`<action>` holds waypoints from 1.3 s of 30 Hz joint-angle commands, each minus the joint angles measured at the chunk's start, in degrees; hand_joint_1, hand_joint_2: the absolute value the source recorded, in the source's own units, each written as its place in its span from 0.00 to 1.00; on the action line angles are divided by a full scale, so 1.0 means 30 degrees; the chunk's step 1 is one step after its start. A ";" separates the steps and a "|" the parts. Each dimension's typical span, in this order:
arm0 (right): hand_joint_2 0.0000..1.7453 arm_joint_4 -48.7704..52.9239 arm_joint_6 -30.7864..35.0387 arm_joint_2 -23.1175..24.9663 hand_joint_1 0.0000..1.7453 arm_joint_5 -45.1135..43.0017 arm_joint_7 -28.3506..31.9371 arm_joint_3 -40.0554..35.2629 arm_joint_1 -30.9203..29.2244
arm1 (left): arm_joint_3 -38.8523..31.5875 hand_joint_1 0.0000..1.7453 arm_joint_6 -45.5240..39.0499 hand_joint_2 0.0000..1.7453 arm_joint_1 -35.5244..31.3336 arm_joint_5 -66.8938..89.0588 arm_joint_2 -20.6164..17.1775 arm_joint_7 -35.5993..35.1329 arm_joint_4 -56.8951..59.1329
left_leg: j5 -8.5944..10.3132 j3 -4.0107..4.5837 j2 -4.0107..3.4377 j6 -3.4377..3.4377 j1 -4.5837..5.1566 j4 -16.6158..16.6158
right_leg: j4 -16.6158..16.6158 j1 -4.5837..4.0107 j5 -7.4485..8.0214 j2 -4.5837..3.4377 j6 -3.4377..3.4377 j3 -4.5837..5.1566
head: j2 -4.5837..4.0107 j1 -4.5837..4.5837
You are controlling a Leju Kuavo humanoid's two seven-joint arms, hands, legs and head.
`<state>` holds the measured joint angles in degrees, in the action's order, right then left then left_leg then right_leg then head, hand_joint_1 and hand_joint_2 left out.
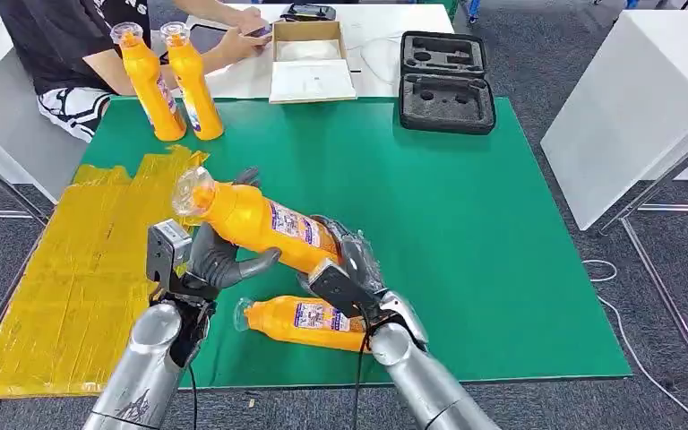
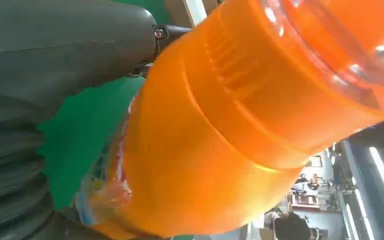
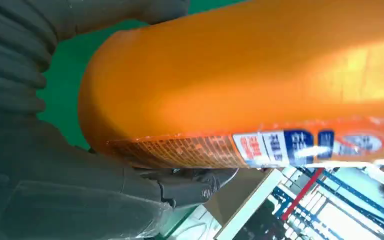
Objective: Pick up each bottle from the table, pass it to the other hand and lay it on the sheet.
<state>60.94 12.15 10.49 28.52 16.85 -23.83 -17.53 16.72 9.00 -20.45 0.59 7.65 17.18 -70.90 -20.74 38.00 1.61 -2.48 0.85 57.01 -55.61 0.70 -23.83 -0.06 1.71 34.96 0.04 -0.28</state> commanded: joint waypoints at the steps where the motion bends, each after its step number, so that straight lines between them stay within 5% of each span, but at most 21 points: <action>1: 1.00 -0.2777 -0.0079 0.0273 1.00 0.1083 -0.0178 -0.2791 -0.0902 | -0.0160 0.00 -0.0088 1.00 -0.0635 -0.0210 -0.0254 -0.0188 0.0985 | -0.0033 -0.0071 -0.0053 0.0043 -0.0014 -0.0001 | 0.0015 -0.0016 -0.0018 -0.0028 -0.0018 -0.0069 | 0.0000 0.0000; 7: 1.00 -0.3044 0.0132 0.0226 1.00 0.1415 -0.0003 -0.3438 -0.0836 | -0.0330 0.01 -0.0055 1.00 -0.0707 -0.0470 -0.0171 -0.0121 0.1134 | -0.0044 -0.0098 -0.0048 0.0054 -0.0020 -0.0001 | 0.0019 -0.0023 -0.0032 -0.0015 -0.0024 -0.0100 | 0.0000 0.0000; 8: 1.00 -0.3024 0.0143 0.0214 1.00 0.1379 -0.0010 -0.3415 -0.0832 | -0.0334 0.87 -0.0057 1.00 -0.0710 -0.0490 -0.0156 -0.0106 0.1133 | -0.0028 -0.0063 -0.0034 0.0040 -0.0020 -0.0001 | 0.0019 -0.0022 -0.0017 -0.0008 -0.0019 -0.0066 | 0.0000 -0.0007; 9: 1.00 -0.2946 0.0166 0.0172 1.00 0.1293 -0.0034 -0.3376 -0.0818 | -0.0295 0.99 -0.0076 1.00 -0.0737 -0.0498 -0.0151 -0.0100 0.1172 | -0.0063 -0.0127 -0.0049 0.0068 -0.0029 0.0012 | 0.0015 -0.0033 -0.0049 -0.0008 -0.0029 -0.0134 | 0.0000 0.0000; 33: 1.00 -0.2025 0.0456 -0.0101 1.00 0.0843 -0.0096 -0.2977 -0.0609 | -0.0532 1.00 -0.0586 1.00 -0.0899 -0.0825 -0.0217 0.0058 0.1324 | -0.0020 -0.0048 -0.0016 0.0039 -0.0016 0.0003 | 0.0012 -0.0015 -0.0020 0.0014 -0.0017 -0.0044 | 0.0000 0.0000; 34: 1.00 -0.1860 0.0589 -0.0105 0.84 0.0774 -0.0054 -0.2883 -0.0589 | -0.0642 1.00 -0.0700 1.00 -0.0846 -0.0859 -0.0232 0.0113 0.1190 | -0.0060 -0.0109 -0.0035 0.0069 -0.0028 0.0025 | 0.0002 -0.0030 -0.0054 0.0013 -0.0029 -0.0113 | 0.0000 0.0000; 35: 1.00 -0.1589 0.0799 -0.0176 0.04 0.0671 0.0008 -0.2754 -0.0559 | -0.0747 1.00 -0.0757 1.00 -0.0780 -0.0867 -0.0274 0.0125 0.1050 | -0.0039 -0.0077 -0.0024 0.0053 -0.0024 0.0013 | 0.0009 -0.0025 -0.0035 0.0014 -0.0023 -0.0079 | 0.0000 0.0000; 39: 1.00 0.0398 0.1175 -0.0793 0.00 0.0338 0.0123 -0.2106 -0.0205 | -0.1531 1.00 -0.1806 1.00 -0.0385 -0.0735 -0.0429 0.0451 0.0539 | -0.0062 -0.0100 -0.0049 0.0066 -0.0026 0.0028 | -0.0002 -0.0029 -0.0050 -0.0003 -0.0027 -0.0100 | 0.0000 0.0000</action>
<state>56.15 14.45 11.26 30.67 16.50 -30.08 -18.71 16.04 6.84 -19.63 -1.81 7.48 17.86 -70.55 -20.74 38.00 1.59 -2.48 0.85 57.01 -55.61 0.70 -23.83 -0.07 1.71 34.99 0.04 -0.28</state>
